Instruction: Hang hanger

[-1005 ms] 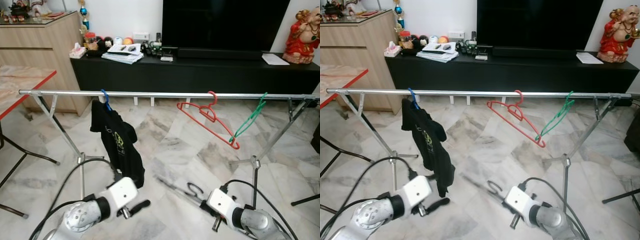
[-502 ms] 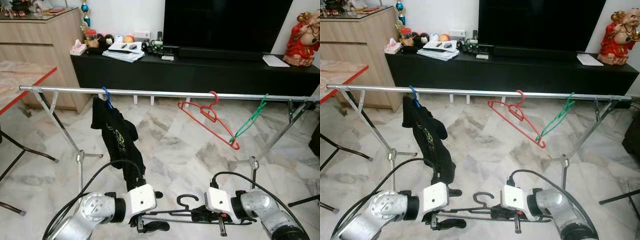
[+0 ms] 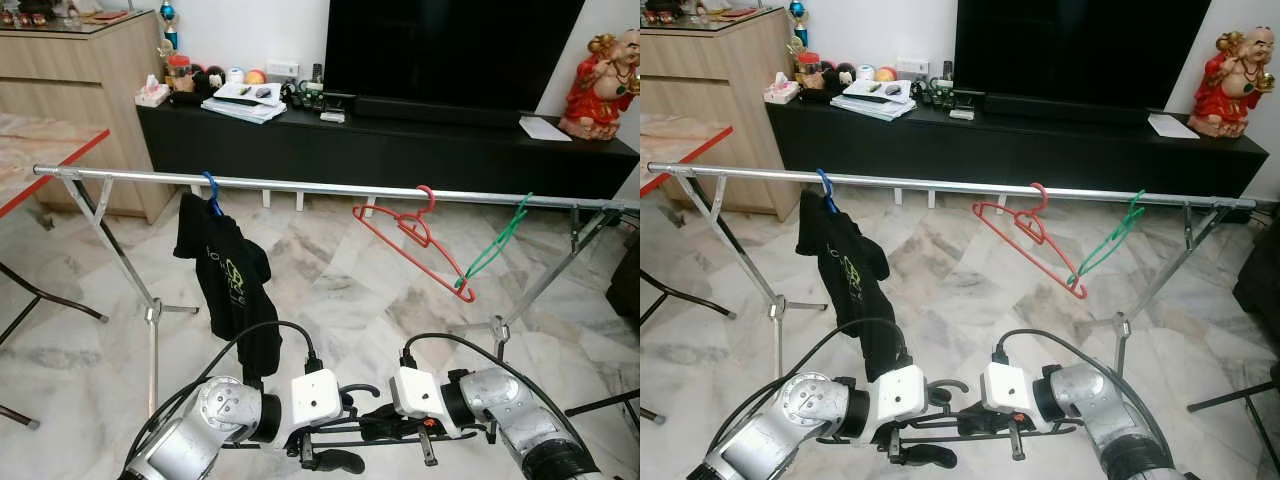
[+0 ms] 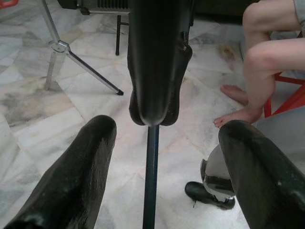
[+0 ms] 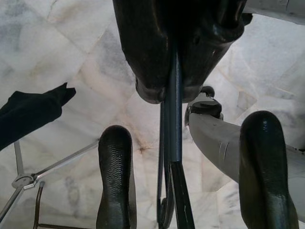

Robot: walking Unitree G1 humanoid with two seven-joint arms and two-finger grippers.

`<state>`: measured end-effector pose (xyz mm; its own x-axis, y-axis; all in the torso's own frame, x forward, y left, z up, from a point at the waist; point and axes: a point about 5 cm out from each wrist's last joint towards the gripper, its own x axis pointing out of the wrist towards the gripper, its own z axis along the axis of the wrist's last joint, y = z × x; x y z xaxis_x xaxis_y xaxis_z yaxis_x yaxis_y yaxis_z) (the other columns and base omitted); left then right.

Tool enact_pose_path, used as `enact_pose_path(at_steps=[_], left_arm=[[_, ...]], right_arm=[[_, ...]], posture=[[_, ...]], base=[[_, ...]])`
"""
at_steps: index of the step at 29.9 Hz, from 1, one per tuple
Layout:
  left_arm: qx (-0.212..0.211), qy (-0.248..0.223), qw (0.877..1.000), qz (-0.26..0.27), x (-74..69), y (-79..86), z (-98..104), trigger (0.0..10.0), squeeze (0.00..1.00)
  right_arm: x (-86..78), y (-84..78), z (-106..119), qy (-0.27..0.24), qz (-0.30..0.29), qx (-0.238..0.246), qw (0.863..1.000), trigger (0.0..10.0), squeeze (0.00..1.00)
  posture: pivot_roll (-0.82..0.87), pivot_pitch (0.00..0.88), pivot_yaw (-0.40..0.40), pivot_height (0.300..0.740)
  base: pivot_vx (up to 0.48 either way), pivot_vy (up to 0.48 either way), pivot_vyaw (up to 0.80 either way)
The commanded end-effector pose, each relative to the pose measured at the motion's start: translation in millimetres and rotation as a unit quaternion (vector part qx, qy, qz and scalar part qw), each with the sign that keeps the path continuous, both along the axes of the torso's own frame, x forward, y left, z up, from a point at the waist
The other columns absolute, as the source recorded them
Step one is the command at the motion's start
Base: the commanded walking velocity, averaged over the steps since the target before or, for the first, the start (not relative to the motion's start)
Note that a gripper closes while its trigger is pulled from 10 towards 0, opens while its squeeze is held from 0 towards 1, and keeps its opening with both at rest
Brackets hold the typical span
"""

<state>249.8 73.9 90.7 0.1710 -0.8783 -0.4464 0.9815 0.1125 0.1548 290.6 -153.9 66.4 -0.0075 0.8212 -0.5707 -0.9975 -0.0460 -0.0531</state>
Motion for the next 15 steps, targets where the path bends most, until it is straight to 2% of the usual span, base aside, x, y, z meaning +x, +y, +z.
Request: enact_pose_path(at_steps=[1,2,3,15], left_arm=[[0.015,-0.003,1.000,-0.007,0.6,-3.8,-2.5,10.0,0.00],[0.014,-0.003,1.000,-0.001,1.5,-4.3,-3.6,6.4,0.00],[0.016,-0.005,1.000,0.000,1.8,-4.0,-4.6,0.0,0.00],[0.053,-0.009,0.998,0.014,7.1,7.7,-13.4,0.0,0.00]], right_arm=[[6.3,5.3,11.1,-0.022,0.006,0.014,1.000,10.0,0.00],[6.4,6.4,11.7,-0.022,0.006,0.016,1.000,10.0,0.00],[6.3,6.5,11.9,-0.022,0.006,0.017,1.000,10.0,0.00],[9.0,4.8,15.1,-0.025,-0.006,0.020,0.999,10.0,0.00]], posture=[[0.11,0.000,-0.082,0.740],[0.11,0.000,-0.082,0.740],[0.11,0.000,-0.083,0.740],[0.11,0.000,-0.085,0.740]], base=[[0.000,0.000,0.00],[0.000,0.000,0.00],[0.000,0.000,0.00],[0.000,0.000,0.00]])
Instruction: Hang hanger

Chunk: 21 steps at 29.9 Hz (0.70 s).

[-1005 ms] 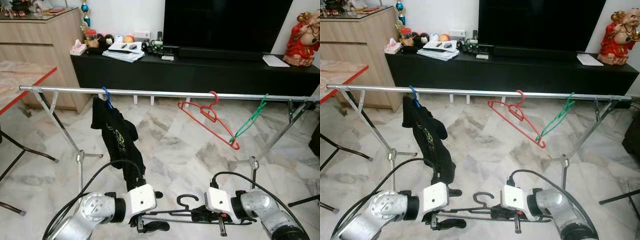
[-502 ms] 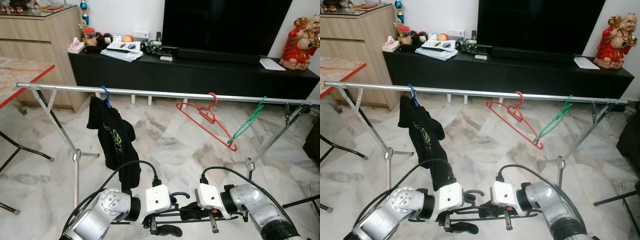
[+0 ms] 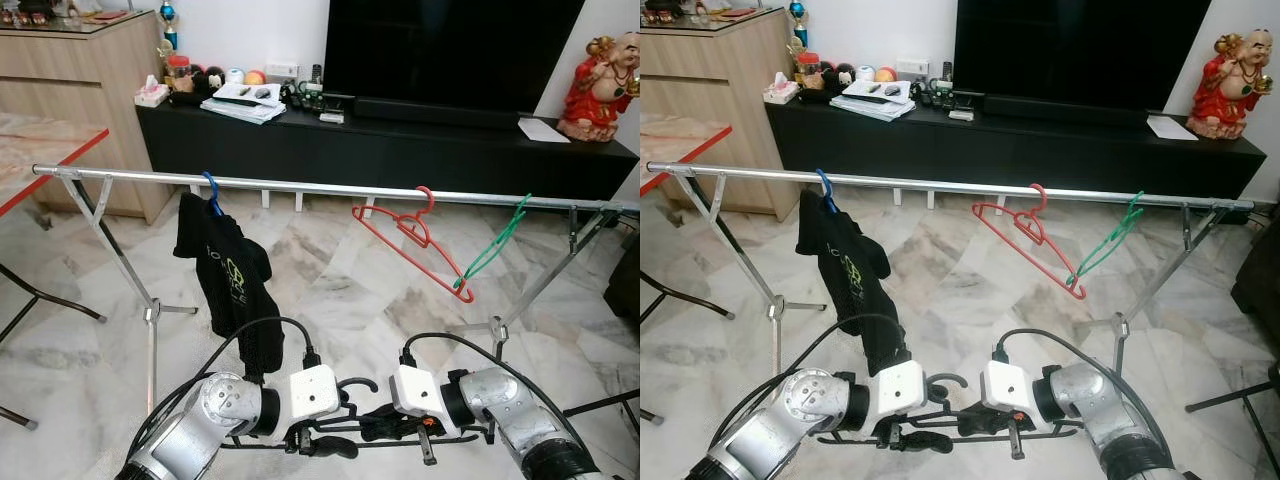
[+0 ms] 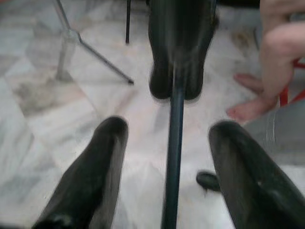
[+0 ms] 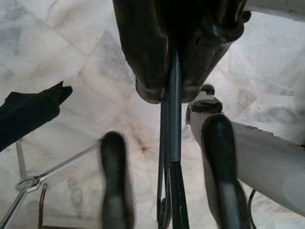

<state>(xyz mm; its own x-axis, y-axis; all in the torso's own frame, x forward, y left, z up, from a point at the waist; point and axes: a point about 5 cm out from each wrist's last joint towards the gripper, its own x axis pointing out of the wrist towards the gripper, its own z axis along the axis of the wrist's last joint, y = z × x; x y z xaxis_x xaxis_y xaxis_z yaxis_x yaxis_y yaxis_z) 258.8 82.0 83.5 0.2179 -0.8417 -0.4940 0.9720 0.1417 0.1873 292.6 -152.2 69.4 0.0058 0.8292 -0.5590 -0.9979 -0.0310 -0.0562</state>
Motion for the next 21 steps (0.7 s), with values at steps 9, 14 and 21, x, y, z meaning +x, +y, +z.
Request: enact_pose_path(at_steps=[9,14,21], left_arm=[[0.031,0.014,0.999,-0.002,-4.0,4.0,-11.9,0.0,0.00],[0.023,0.010,1.000,0.009,0.1,4.3,-9.3,0.0,0.00],[0.008,0.017,1.000,0.008,-0.5,4.4,-7.0,0.0,0.00]], right_arm=[[10.3,2.6,16.0,-0.028,-0.002,0.015,0.999,10.0,0.00],[10.1,2.3,15.3,-0.028,-0.004,0.014,1.000,10.0,0.00],[10.2,0.8,14.0,-0.026,-0.010,0.012,1.000,10.0,0.00]], posture=[[0.11,0.000,-0.087,0.740],[0.11,0.000,-0.089,0.740],[0.11,0.000,-0.087,0.740]], base=[[0.000,0.000,0.00],[0.000,0.000,0.00],[0.000,0.000,0.00]])
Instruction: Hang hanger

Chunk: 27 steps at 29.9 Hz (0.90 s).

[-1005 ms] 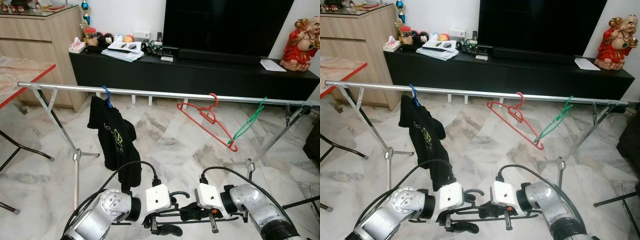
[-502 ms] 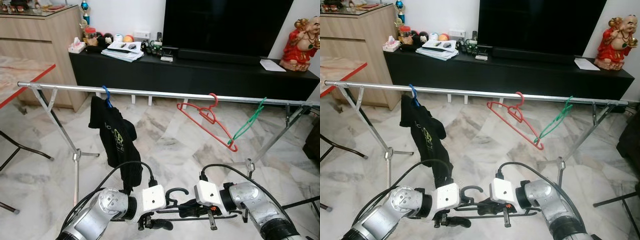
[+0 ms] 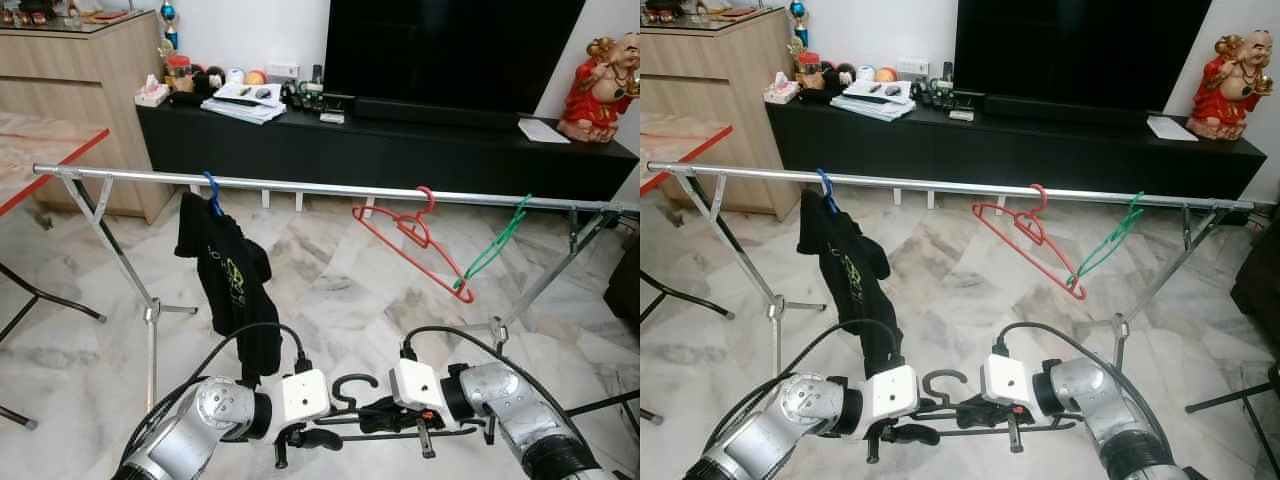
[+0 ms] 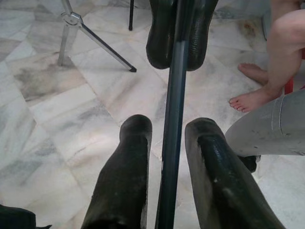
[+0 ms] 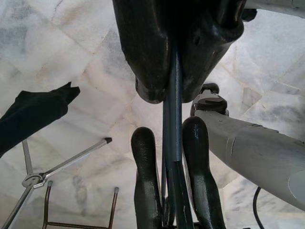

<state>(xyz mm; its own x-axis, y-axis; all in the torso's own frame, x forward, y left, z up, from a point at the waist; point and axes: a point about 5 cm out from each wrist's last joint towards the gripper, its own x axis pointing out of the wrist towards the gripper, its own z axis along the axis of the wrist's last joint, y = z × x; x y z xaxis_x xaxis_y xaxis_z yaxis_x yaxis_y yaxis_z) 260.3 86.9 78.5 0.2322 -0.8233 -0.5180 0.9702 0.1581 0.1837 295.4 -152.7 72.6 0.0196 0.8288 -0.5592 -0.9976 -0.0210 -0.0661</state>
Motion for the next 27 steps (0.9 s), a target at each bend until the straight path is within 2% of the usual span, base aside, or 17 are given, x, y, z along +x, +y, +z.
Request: enact_pose_path(at_steps=[1,16,24,25,27], left_arm=[[-0.012,0.016,1.000,-0.004,-2.5,-1.3,-0.7,0.0,0.00],[-0.042,0.017,0.999,0.007,-1.2,-3.8,4.7,0.0,0.00],[-0.052,0.024,0.998,0.014,-4.9,-3.6,3.9,0.0,0.00],[-0.051,0.025,0.998,0.013,-5.7,-3.6,3.2,0.0,0.00],[-0.050,0.026,0.998,0.013,-6.1,-3.8,2.9,0.0,0.00]], right_arm=[[7.3,0.6,10.2,-0.020,-0.007,0.011,1.000,10.0,0.00],[5.3,-4.9,4.2,-0.007,-0.026,0.010,1.000,10.0,0.00],[4.9,-7.6,2.8,0.000,-0.035,0.013,0.999,10.0,0.00],[4.8,-8.0,2.7,0.003,-0.037,0.015,0.999,10.0,0.29],[4.8,-8.2,2.6,0.005,-0.039,0.018,0.999,10.0,0.29]], posture=[[0.11,0.000,-0.087,0.740],[0.11,0.000,-0.087,0.740],[0.10,0.000,-0.089,0.740],[0.10,0.000,-0.089,0.740],[0.10,0.000,-0.090,0.740]], base=[[0.000,0.000,0.00],[0.000,0.000,0.00],[0.000,0.000,0.00],[0.000,0.000,0.00],[0.000,0.000,0.00]])
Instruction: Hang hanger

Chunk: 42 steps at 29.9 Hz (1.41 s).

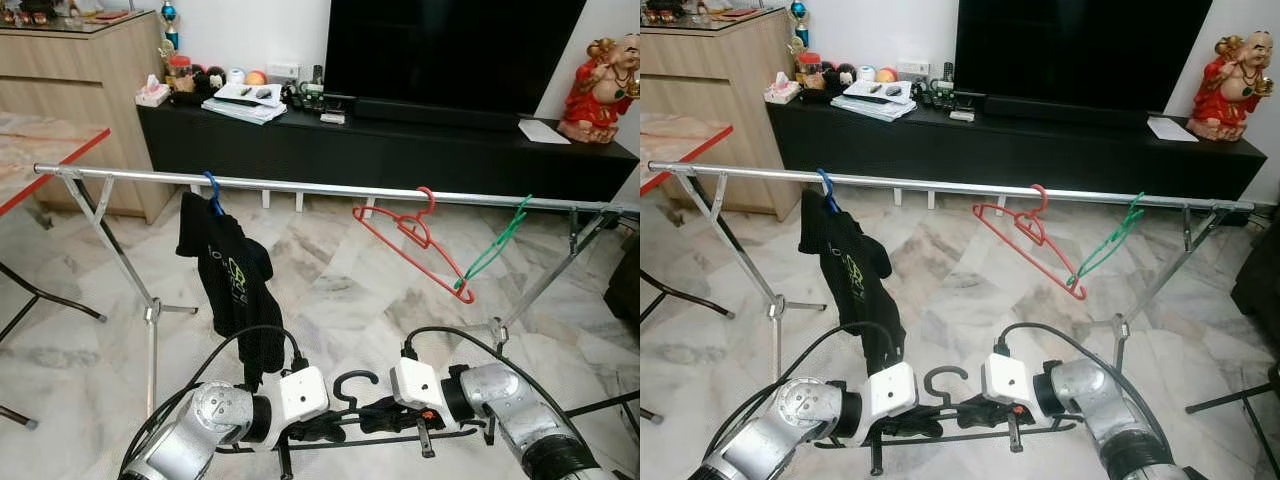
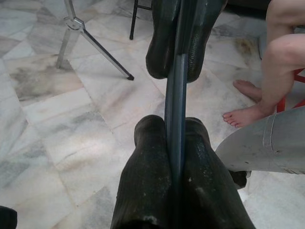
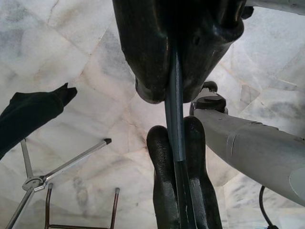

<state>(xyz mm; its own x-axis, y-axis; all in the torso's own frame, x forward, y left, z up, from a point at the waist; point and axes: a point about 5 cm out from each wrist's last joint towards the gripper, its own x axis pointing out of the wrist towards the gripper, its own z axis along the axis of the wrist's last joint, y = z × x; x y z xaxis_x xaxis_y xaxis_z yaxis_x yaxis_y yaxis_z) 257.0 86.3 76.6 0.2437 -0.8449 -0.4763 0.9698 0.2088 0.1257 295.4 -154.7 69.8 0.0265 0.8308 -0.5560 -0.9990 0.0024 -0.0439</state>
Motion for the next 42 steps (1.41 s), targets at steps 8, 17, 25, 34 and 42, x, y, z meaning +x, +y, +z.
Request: enact_pose_path(at_steps=[8,17,25,34,42], left_arm=[[0.025,-0.013,1.000,-0.010,-1.3,3.9,-1.3,0.0,0.00],[0.070,-0.030,0.997,0.012,3.3,16.2,-8.5,0.0,0.00],[0.115,-0.037,0.992,0.020,1.9,28.5,-17.8,0.0,0.00],[0.137,-0.046,0.985,0.092,-0.4,52.8,-29.1,0.0,0.00],[0.086,-0.065,0.936,0.335,-10.8,99.9,-46.0,10.0,0.00]], right_arm=[[3.3,-7.8,5.9,0.006,-0.017,0.015,1.000,10.0,1.00],[0.1,-10.9,2.4,0.014,-0.004,-0.005,1.000,10.0,1.00],[-1.0,-12.6,3.1,0.010,-0.001,-0.005,1.000,10.0,0.96],[5.8,-29.5,-2.2,-0.033,-0.110,-0.006,0.993,10.0,0.00],[7.5,-53.4,-16.3,-0.007,-0.425,0.203,0.882,10.0,0.00]], posture=[[0.10,0.000,-0.097,0.740],[0.10,0.000,-0.102,0.740],[0.10,0.000,-0.102,0.740],[0.10,0.000,-0.103,0.740],[0.08,0.000,-0.074,0.740]], base=[[0.000,0.000,0.00],[0.000,0.000,0.00],[0.000,0.000,0.00],[0.000,0.000,0.00],[0.000,0.000,0.00]])
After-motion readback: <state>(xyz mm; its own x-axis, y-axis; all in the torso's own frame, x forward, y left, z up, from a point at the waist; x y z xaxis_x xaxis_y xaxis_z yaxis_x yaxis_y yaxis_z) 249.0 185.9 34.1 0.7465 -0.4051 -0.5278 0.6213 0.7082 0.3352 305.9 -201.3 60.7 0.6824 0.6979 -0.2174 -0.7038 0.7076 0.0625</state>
